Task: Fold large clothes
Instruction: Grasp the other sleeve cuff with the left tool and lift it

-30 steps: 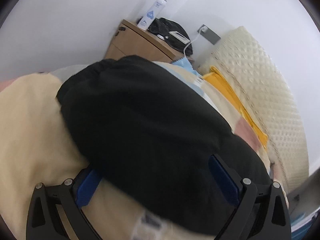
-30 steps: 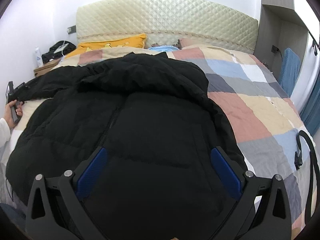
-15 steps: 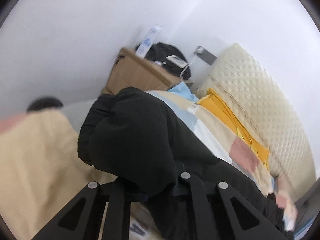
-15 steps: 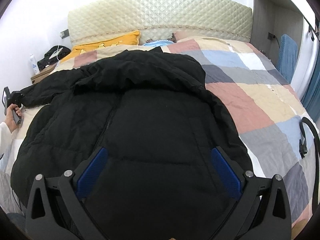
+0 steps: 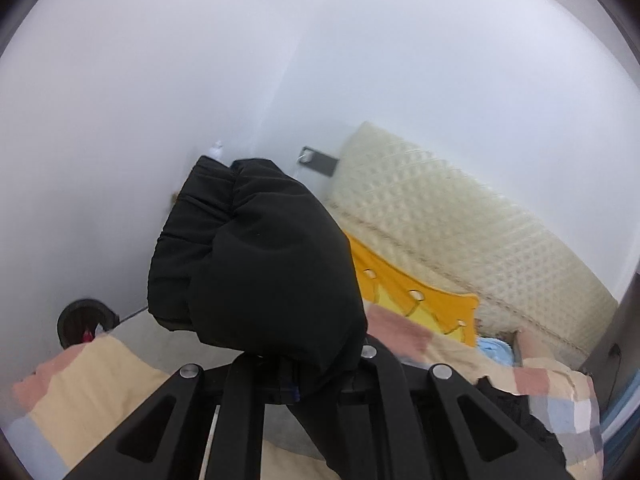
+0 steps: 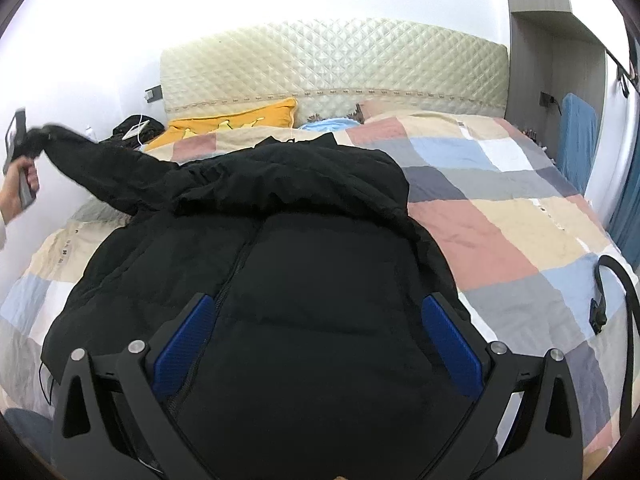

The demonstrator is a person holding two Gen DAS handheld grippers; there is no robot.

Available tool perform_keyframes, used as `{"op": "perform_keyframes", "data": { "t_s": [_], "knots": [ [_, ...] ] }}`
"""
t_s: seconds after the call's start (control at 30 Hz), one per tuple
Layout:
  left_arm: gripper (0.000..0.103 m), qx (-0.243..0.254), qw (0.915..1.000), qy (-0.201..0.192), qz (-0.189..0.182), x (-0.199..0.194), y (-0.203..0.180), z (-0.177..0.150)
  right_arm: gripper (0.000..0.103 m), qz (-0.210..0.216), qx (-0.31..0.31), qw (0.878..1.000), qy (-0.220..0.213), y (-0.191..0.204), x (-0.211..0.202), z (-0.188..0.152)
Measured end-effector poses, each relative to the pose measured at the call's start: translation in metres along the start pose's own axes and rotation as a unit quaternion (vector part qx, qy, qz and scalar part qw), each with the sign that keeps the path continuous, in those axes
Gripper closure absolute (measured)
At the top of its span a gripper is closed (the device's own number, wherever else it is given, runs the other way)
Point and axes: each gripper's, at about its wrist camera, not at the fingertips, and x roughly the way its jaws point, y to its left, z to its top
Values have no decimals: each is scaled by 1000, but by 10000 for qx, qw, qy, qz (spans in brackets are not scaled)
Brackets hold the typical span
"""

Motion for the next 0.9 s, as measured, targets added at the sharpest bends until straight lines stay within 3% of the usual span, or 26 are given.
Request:
{"op": "perform_keyframes", "data": {
  "t_s": [0.2, 0.37, 0.47, 0.63, 0.9],
  "knots": [
    [94, 566, 9981, -171, -177, -46, -68, 14, 0, 149, 232, 9993, -263, -18, -12, 8],
    [94, 724, 9959, -221, -487, -82, -116, 17, 0, 184, 409, 9987, -257, -32, -19, 3],
    [94, 1100, 9920, 7, -627, -93, -152, 9, 0, 241, 439, 9980, -376, -36, -26, 4],
    [94, 1482, 9846, -90, -922, -127, -208, 2, 0, 255, 421, 9974, -517, -42, -36, 1],
    [94, 2464, 9583, -29, -1448, -158, -323, -36, 0, 250, 645, 9956, -637, -63, -47, -3]
  ]
}}
